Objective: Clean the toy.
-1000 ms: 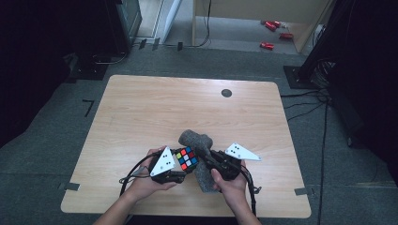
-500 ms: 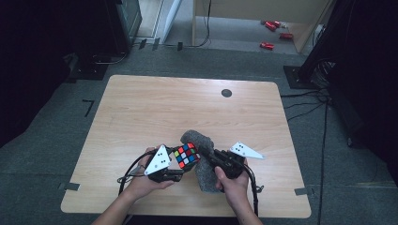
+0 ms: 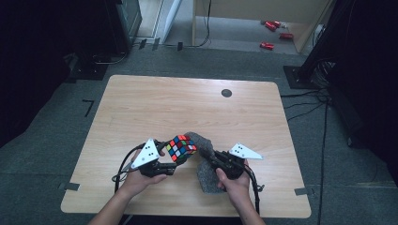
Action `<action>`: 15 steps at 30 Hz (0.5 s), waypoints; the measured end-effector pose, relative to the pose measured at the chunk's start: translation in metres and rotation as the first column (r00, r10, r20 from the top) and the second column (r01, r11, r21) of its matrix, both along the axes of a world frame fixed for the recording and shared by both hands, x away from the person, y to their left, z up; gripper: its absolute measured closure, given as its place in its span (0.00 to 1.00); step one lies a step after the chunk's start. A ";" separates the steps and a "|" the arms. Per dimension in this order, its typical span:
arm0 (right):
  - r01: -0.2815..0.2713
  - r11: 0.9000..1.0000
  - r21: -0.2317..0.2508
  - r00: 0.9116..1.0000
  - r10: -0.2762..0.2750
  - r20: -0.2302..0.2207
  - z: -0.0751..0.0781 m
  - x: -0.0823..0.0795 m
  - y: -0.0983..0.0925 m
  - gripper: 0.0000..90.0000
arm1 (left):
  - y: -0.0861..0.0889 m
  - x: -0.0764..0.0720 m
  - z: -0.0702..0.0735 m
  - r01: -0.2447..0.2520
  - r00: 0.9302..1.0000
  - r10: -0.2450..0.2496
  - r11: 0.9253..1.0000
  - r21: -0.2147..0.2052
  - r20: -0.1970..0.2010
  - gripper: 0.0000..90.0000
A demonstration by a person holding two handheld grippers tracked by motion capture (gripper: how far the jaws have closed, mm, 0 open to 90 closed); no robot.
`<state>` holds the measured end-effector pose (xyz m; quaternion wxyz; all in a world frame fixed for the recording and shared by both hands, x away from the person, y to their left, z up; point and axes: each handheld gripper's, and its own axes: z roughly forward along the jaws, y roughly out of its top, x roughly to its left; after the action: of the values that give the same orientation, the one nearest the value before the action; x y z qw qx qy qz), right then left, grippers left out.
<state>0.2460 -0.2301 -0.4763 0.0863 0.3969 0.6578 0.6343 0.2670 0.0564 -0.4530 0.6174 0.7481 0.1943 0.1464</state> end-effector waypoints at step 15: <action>-0.054 0.945 -0.322 0.943 0.154 0.296 -0.011 -0.014 0.039 0.86 | -0.003 0.000 0.000 0.050 0.997 -0.051 0.999 -0.020 -0.055 0.39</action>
<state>0.2320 -0.1908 -0.4876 0.2179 0.2358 0.7467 0.5825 0.2671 0.0530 -0.4531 0.6223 0.7506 0.1939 0.1083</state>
